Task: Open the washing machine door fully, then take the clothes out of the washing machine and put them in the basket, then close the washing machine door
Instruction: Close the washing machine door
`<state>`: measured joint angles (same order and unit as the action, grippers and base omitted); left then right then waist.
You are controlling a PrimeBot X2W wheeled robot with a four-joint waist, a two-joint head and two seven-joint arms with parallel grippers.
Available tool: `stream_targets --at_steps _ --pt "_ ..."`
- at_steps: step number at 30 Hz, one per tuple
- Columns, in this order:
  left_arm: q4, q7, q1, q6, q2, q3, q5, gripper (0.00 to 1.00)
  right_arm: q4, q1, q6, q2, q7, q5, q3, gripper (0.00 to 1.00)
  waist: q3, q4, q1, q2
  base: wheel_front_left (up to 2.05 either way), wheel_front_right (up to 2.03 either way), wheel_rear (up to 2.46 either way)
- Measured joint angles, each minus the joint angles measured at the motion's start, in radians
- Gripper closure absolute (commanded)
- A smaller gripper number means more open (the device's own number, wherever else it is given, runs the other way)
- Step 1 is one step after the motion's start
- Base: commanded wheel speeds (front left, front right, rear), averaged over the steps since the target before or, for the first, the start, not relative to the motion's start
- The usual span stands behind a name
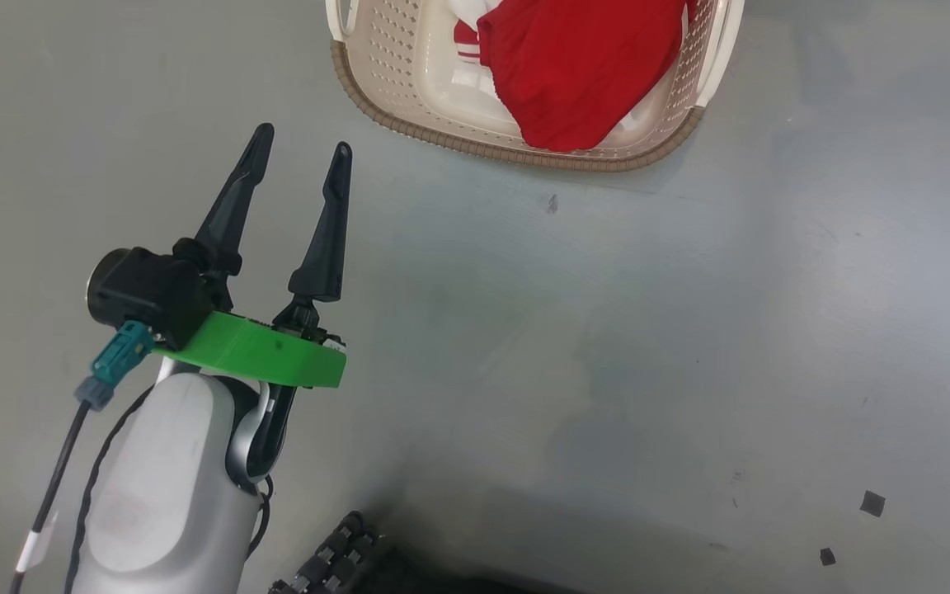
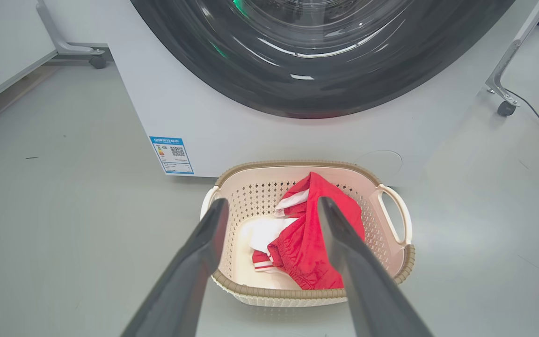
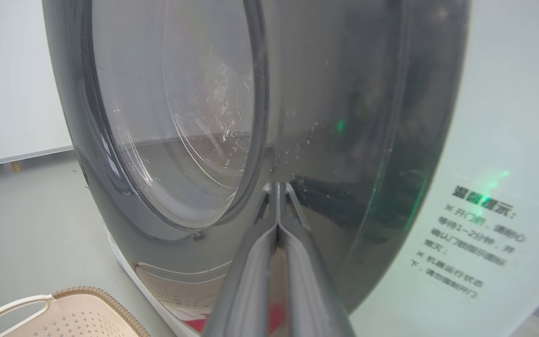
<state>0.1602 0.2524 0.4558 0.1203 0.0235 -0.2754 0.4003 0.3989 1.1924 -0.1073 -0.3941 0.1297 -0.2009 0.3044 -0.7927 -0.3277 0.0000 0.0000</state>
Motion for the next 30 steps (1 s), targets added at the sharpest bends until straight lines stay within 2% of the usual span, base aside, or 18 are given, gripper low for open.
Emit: stream_targets --at_steps 11,20,30 --pt "0.026 0.000 0.006 0.001 -0.001 0.020 -0.001 0.00 0.093 -0.048 0.015 0.013 0.080 -0.002 0.004 1.00 0.055 0.010 0.0000 0.0000 0.00 0.00 0.00" --pt "0.055 0.004 0.005 0.001 -0.001 0.049 -0.035 0.00 0.124 -0.245 0.025 0.050 0.115 -0.047 -0.003 1.00 0.167 0.045 -0.0001 0.0000 0.00 0.00 0.00" --pt "0.082 0.004 -0.051 0.001 0.008 0.076 -0.082 0.00 0.108 -0.454 0.058 0.101 0.122 -0.084 -0.035 1.00 0.295 0.110 -0.0001 0.0000 0.00 0.00 0.00"
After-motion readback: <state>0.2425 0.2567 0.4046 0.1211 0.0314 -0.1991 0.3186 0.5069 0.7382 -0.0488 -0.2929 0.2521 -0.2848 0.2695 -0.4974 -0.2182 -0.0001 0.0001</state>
